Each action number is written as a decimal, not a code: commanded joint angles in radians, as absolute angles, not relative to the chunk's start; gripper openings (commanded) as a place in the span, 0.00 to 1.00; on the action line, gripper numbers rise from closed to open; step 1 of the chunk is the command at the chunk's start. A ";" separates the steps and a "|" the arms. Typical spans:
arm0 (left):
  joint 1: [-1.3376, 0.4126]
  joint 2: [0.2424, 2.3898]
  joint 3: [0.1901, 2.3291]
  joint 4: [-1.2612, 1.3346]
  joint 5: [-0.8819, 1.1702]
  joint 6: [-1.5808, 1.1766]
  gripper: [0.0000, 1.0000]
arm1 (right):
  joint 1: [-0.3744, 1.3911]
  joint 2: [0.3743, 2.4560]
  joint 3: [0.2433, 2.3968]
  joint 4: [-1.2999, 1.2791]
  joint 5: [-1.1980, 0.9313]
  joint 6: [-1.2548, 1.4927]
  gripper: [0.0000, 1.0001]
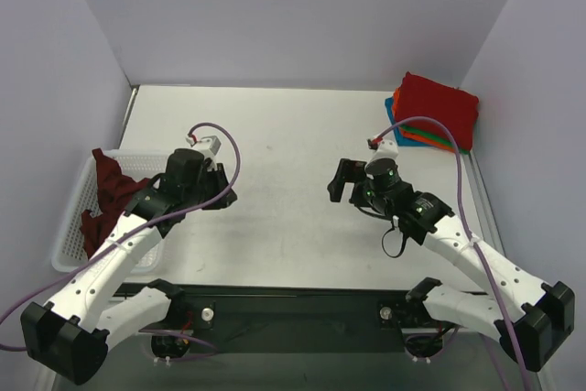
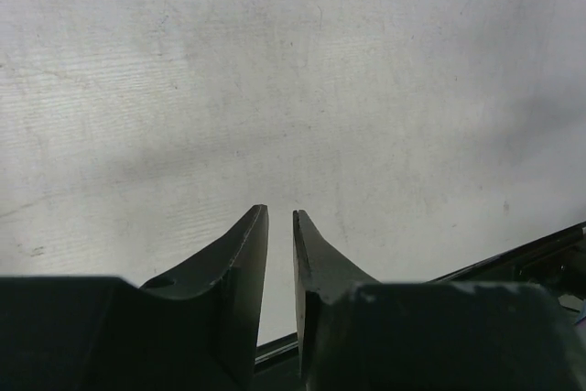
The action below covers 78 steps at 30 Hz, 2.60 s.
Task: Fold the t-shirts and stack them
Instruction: Grab crumpled tshirt from bin with the left arm, then move the tshirt to the center of the board
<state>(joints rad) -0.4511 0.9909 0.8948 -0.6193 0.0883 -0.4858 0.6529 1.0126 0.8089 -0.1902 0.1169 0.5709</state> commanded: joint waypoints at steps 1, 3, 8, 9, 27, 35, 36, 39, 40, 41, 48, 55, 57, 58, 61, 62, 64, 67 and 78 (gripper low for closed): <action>-0.453 0.974 0.954 -0.626 0.041 -0.485 0.29 | 0.646 0.982 0.804 -0.173 0.100 0.545 1.00; -0.454 0.980 0.972 -0.646 0.009 -0.489 0.31 | 0.644 0.979 0.804 -0.186 0.094 0.534 1.00; -0.451 1.003 1.026 -0.704 -0.069 -0.506 0.33 | 0.627 0.968 0.805 -0.206 0.048 0.508 1.00; -0.448 1.006 1.051 -0.734 -0.109 -0.509 0.33 | 0.624 0.966 0.805 -0.207 0.040 0.506 1.00; 0.296 1.104 1.077 -0.865 -0.328 -0.632 0.61 | 0.600 1.032 0.807 -0.212 -0.093 0.512 1.00; 0.422 1.267 1.011 -0.784 -0.405 -0.739 0.74 | 0.598 1.046 0.795 -0.207 -0.144 0.511 1.00; 0.425 1.290 1.005 -0.778 -0.406 -0.741 0.74 | 0.600 1.048 0.796 -0.206 -0.147 0.509 1.00; 0.428 1.380 0.993 -0.764 -0.406 -0.750 0.74 | 0.600 1.052 0.799 -0.206 -0.155 0.508 1.00; 0.429 1.412 0.980 -0.761 -0.414 -0.750 0.74 | 0.600 1.054 0.796 -0.203 -0.161 0.506 1.00; 0.431 1.426 0.965 -0.726 -0.414 -0.749 0.74 | 0.598 1.055 0.793 -0.199 -0.163 0.506 1.00; 0.476 1.476 0.907 -0.643 -0.298 -0.712 0.40 | 0.600 1.068 0.792 -0.192 -0.187 0.503 1.00; 0.476 1.237 1.014 -0.712 -0.281 -0.647 0.03 | 0.600 1.054 0.792 -0.190 -0.199 0.500 1.00; 0.476 1.172 1.060 -0.727 -0.272 -0.631 0.00 | 0.598 1.049 0.792 -0.190 -0.201 0.495 1.00; 0.474 1.116 1.072 -0.730 -0.270 -0.620 0.00 | 0.598 1.045 0.795 -0.192 -0.201 0.494 1.00; 0.476 1.030 1.127 -0.735 -0.204 -0.609 0.00 | 0.597 1.039 0.807 -0.192 -0.201 0.497 1.00; 0.474 1.016 1.141 -0.718 -0.140 -0.606 0.00 | 0.597 1.039 0.811 -0.193 -0.207 0.499 1.00; 0.472 0.999 1.205 -0.693 -0.068 -0.606 0.00 | 0.597 1.042 0.824 -0.196 -0.222 0.502 1.00; 0.456 1.018 1.305 -0.675 0.070 -0.630 0.00 | 0.595 1.046 0.854 -0.201 -0.227 0.505 1.00; -0.070 1.190 1.955 -0.621 0.008 -0.577 0.00 | 0.597 1.065 1.034 -0.258 -0.173 0.477 1.00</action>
